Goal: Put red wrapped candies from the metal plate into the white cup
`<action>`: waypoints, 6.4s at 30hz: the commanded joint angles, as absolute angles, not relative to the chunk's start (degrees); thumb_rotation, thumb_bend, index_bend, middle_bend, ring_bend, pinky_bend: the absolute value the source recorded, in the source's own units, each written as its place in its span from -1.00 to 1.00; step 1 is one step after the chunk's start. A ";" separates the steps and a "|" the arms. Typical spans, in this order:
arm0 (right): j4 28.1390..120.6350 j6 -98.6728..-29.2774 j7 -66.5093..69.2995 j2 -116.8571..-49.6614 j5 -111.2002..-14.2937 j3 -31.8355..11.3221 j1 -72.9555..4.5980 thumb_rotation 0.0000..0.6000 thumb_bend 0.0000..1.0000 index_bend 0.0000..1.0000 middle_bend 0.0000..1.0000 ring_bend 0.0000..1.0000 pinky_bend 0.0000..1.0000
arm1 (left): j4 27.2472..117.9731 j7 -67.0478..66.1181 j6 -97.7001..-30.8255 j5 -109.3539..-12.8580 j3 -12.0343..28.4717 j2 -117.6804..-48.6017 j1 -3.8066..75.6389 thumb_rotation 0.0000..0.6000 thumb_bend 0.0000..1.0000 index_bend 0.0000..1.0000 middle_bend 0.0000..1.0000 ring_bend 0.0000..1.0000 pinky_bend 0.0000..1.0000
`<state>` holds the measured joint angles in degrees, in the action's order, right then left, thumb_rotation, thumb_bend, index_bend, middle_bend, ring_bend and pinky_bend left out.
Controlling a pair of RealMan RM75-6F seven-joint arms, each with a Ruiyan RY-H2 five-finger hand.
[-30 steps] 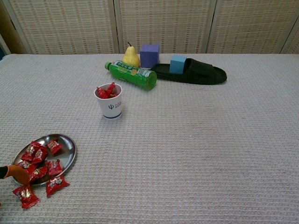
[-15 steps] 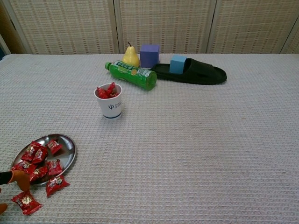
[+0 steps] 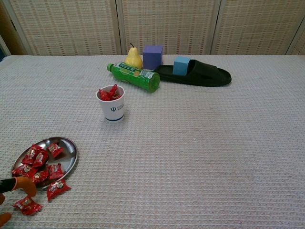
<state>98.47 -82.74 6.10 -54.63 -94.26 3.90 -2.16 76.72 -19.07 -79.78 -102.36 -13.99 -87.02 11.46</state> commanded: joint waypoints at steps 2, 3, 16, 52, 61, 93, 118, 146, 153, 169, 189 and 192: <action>98.46 -82.70 6.12 -54.61 -94.33 3.96 -2.17 1.00 -0.97 -1.00 -1.00 -1.00 -0.99 | 76.54 -19.27 -78.39 -102.41 -13.72 -87.59 11.75 1.00 -0.16 -0.30 0.87 0.79 1.00; 98.47 -82.67 6.13 -54.60 -94.36 3.98 -2.18 1.00 -0.97 -1.00 -1.00 -1.00 -0.99 | 76.45 -19.30 -78.04 -102.34 -13.57 -87.74 11.86 1.00 -0.16 -0.30 0.87 0.79 1.00; 98.42 -82.95 6.27 -54.50 -94.25 3.95 -2.05 1.00 -0.97 -1.00 -1.00 -1.00 -0.99 | 74.83 -19.14 -76.64 -101.36 -11.74 -88.70 12.09 1.00 -0.16 -0.21 0.87 0.79 1.00; 99.09 -79.21 3.50 -55.71 -87.98 1.61 -3.58 1.00 -0.97 -1.00 -1.00 -1.00 -0.99 | 87.01 -16.44 -61.71 -86.10 14.06 -84.72 34.50 1.00 -0.17 0.03 0.92 0.81 1.00; 99.05 -78.19 3.16 -55.81 -86.15 0.96 -3.98 1.00 -0.97 -1.00 -1.00 -1.00 -0.99 | 77.76 -16.76 -58.33 -82.31 16.61 -90.30 40.52 1.00 -0.17 0.03 0.93 0.81 1.00; 99.10 -79.27 3.53 -55.97 -86.54 0.82 -3.54 1.00 -0.97 -1.00 -1.00 -1.00 -0.99 | 71.70 -24.29 -54.55 -73.24 12.74 -94.35 45.61 1.00 -0.17 -0.48 0.93 0.81 1.00; 99.03 -81.01 4.81 -55.39 -90.36 2.22 -2.74 1.00 -0.97 -1.00 -1.00 -1.00 -0.99 | 96.54 -13.98 -71.98 -88.92 -6.00 -77.16 28.42 1.00 -0.17 -0.38 0.92 0.81 1.00; 98.79 -82.13 5.17 -55.22 -93.78 3.74 -2.33 1.00 -0.97 -1.00 -1.00 -1.00 -0.99 | 77.06 -24.66 -74.60 -101.12 -12.25 -89.20 18.16 1.00 -0.20 -0.59 0.91 0.81 1.00; 98.78 -82.40 5.47 -55.10 -93.71 3.70 -2.25 1.00 -0.97 -1.00 -1.00 -1.00 -0.99 | 75.06 -24.37 -73.20 -100.92 -10.63 -90.57 18.91 1.00 -0.20 -0.46 0.92 0.81 1.00; 98.70 -83.12 5.93 -54.91 -93.67 3.63 -1.93 1.00 -0.97 -1.00 -1.00 -1.00 -0.99 | 73.69 -23.65 -73.16 -101.69 -10.14 -91.36 18.69 1.00 -0.21 -0.18 0.92 0.81 1.00; 98.78 -81.89 5.14 -55.29 -92.24 3.10 -2.44 1.00 -0.97 -1.00 -1.00 -1.00 -0.99 | 88.89 -17.95 -74.17 -99.47 -4.06 -81.99 22.14 1.00 -0.22 -0.06 0.93 0.81 1.00; 98.86 -81.19 4.68 -55.50 -91.45 2.83 -2.74 1.00 -0.97 -1.00 -1.00 -1.00 -0.99 | 90.80 -17.26 -71.14 -95.74 0.55 -80.62 25.16 1.00 -0.21 -0.06 0.94 0.82 1.00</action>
<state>98.83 -81.32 4.81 -55.43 -91.58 2.92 -2.65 88.84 -18.12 -73.46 -98.54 -2.59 -82.22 22.78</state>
